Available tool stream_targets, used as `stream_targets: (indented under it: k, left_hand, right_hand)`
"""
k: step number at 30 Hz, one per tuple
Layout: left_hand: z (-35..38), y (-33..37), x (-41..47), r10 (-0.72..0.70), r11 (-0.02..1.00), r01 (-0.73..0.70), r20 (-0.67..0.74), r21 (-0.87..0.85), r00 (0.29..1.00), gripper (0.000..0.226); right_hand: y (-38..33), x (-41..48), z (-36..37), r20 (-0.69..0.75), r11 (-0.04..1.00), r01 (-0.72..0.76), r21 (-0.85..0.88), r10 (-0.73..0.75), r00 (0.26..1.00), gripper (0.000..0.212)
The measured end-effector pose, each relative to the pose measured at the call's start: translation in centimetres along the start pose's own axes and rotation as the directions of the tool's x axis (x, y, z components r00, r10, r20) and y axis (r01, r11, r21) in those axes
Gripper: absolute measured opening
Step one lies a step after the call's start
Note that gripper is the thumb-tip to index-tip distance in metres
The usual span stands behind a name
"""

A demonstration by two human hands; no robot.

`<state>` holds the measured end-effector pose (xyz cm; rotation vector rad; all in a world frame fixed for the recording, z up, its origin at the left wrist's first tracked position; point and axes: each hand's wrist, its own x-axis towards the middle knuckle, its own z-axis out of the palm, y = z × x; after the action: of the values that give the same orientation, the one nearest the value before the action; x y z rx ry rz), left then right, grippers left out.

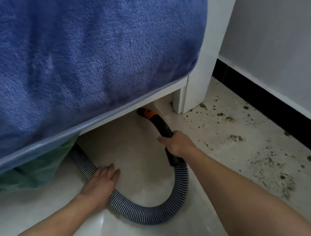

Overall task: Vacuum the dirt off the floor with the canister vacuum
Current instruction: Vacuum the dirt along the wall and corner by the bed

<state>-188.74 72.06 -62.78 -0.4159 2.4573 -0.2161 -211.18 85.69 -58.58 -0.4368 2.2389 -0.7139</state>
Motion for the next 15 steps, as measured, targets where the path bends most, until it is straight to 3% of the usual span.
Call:
stream_targets:
  k: [3,5,8,11,13,15]
  left_hand:
    - [0.0,-0.2,-0.2,0.009,1.000,-0.009,-0.013,0.025,1.000,0.088]
    - [-0.6,-0.2,0.3,0.017,0.998,-0.016,-0.018,0.065,1.000,0.083]
    - [-1.7,-0.3,1.4,0.046,0.997,-0.045,-0.004,0.068,0.999,0.063]
    - [-3.1,0.3,2.9,0.072,0.997,-0.070,-0.067,0.030,0.995,0.041]
    - [-3.6,1.5,3.6,0.068,0.998,-0.066,-0.104,0.021,0.992,0.042]
    - [-3.8,2.7,3.9,0.068,0.998,-0.066,-0.134,0.016,0.989,0.051]
  right_hand:
    - [0.3,-0.4,0.2,0.089,0.997,-0.016,0.071,0.009,0.996,0.065]
    - [3.1,-2.3,0.5,0.175,0.972,-0.084,0.220,0.046,0.984,0.060]
    - [8.6,-6.0,0.4,0.244,0.787,-0.277,0.552,0.165,0.956,0.044]
    - [12.4,-7.7,-0.6,0.136,0.537,-0.278,0.797,0.289,0.948,0.029]
    - [13.2,-7.4,-1.8,0.067,0.488,-0.238,0.840,0.343,0.937,0.025]
    - [13.1,-6.9,-3.1,0.020,0.507,-0.213,0.835,0.359,0.933,0.024]
